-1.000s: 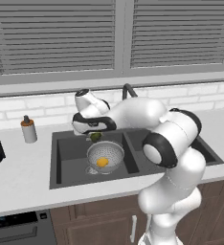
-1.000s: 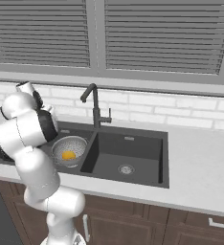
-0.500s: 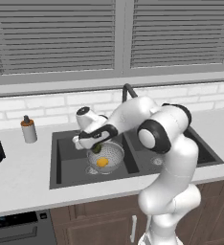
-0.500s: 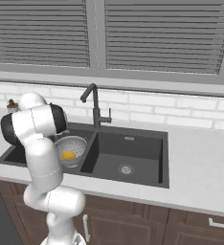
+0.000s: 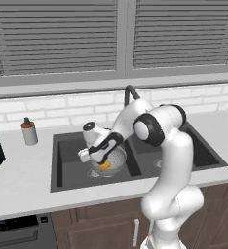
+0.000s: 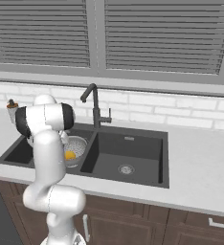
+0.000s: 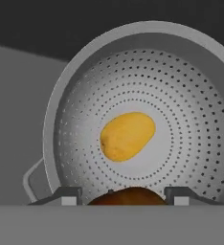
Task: Put the colander in the sink, put the mango, mango in the colander, and turn on the sink faucet and pour water over the colander.
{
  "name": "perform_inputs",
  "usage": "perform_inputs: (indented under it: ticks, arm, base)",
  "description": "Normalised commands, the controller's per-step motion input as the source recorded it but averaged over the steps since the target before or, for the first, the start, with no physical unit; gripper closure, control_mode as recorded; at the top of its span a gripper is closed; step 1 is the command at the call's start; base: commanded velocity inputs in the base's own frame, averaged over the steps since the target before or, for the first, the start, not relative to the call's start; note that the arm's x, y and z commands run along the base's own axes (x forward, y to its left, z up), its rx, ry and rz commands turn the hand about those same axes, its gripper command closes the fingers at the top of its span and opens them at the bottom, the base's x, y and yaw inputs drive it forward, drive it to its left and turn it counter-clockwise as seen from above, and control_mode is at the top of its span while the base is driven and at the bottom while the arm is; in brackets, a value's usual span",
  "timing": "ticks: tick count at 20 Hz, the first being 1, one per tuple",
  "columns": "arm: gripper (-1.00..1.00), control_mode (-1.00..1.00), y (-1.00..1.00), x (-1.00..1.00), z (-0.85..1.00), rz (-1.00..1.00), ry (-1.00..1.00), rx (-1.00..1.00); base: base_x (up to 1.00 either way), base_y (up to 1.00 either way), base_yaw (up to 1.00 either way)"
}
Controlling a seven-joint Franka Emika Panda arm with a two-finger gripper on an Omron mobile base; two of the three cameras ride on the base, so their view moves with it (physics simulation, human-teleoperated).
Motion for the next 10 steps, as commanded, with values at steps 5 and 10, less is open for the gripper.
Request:
perform_inputs:
  ticks: [5,10]
  arm:
    - [1.0,-1.0,-0.27,0.26,-0.52,0.11,0.0,0.0]
    - [1.0,-1.0,-0.27,0.31,-0.42,0.1,0.0,0.0]
  base:
    - [0.0,0.0,0.0]
    - [0.0,0.0,0.0]
